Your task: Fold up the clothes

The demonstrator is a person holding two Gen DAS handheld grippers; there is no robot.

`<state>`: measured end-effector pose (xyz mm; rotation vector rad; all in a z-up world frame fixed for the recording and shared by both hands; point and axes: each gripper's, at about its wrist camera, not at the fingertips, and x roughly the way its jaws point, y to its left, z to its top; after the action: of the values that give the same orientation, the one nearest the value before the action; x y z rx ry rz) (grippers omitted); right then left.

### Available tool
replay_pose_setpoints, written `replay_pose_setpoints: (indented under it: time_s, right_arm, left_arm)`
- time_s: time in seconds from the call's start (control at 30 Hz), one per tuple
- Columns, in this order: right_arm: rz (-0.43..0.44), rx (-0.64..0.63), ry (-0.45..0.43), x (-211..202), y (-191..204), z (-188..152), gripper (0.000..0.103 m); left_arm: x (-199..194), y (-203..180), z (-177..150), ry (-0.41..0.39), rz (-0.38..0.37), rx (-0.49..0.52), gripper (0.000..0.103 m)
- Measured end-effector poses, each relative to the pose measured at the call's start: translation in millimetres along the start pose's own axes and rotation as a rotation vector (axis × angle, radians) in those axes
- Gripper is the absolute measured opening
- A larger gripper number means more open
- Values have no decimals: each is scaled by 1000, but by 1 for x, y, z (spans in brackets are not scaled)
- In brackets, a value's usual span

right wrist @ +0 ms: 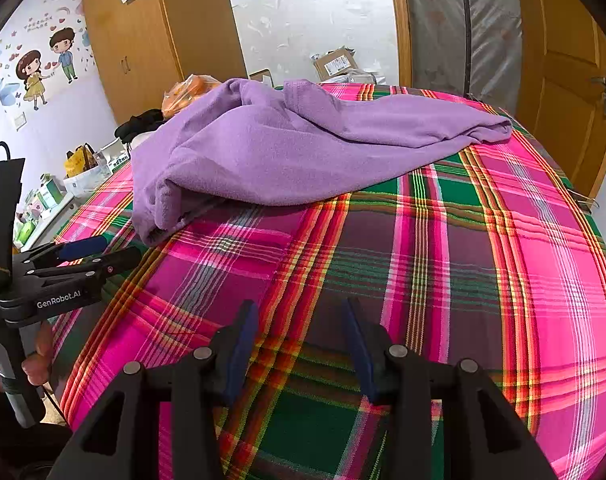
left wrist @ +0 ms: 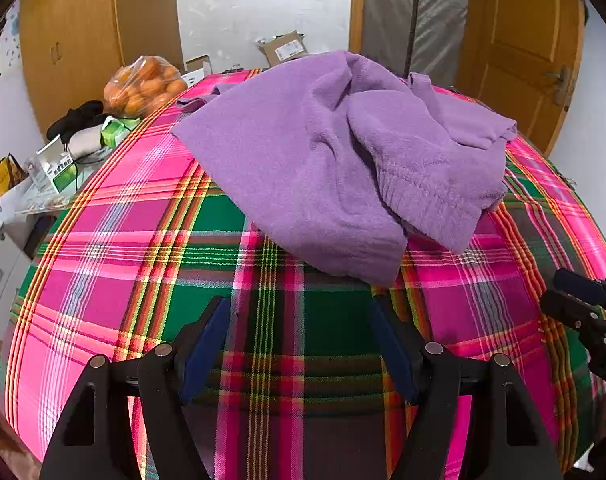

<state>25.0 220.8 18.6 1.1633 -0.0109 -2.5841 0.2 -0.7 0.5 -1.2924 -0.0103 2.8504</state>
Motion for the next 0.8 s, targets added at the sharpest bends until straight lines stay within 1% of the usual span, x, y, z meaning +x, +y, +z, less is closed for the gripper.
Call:
replay_pose_setpoints:
  time_s: [0.37,0.8]
  right_arm:
    - [7,9,-4,0,0,0,45]
    - [4,11,-6,-1,1,-2,44]
  left_arm:
    - [-2,9,-1,-4,1,-6,74]
    - [-9,5,-2,-2,13,-14,74]
